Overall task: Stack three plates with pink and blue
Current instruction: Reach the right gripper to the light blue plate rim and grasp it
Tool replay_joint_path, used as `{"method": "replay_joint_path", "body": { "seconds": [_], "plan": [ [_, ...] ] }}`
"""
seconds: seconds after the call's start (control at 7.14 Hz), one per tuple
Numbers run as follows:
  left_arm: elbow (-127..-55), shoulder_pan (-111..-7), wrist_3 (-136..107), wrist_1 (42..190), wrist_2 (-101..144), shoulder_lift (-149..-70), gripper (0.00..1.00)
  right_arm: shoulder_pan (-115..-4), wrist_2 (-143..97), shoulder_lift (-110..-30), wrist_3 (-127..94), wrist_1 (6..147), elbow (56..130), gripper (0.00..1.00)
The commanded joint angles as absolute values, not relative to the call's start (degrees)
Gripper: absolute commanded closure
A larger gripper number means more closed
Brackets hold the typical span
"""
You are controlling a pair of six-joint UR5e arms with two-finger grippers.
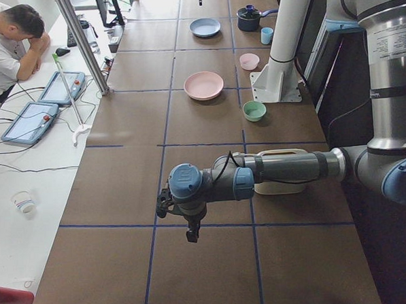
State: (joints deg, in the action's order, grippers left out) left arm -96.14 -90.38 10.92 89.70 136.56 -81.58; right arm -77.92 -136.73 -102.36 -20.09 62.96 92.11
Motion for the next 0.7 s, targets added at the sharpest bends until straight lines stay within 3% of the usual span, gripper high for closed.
{"method": "replay_joint_path", "body": {
  "seconds": [0.0, 0.28, 0.56],
  "plan": [
    [-96.9, -90.4, 10.8, 89.7, 136.6, -81.5, 0.00, -70.6, -136.4, -102.5, -35.8, 43.1, 85.4, 0.00],
    [-97.1, -90.4, 10.7, 89.7, 136.6, -81.6, 0.00, -66.3, -133.9, -102.5, -37.1, 42.3, 84.0, 0.02],
    [-97.3, -90.4, 10.8, 89.8, 136.6, -81.5, 0.00, -66.1, -134.1, -102.4, -37.8, 41.2, 83.9, 0.88]
  ]
}}
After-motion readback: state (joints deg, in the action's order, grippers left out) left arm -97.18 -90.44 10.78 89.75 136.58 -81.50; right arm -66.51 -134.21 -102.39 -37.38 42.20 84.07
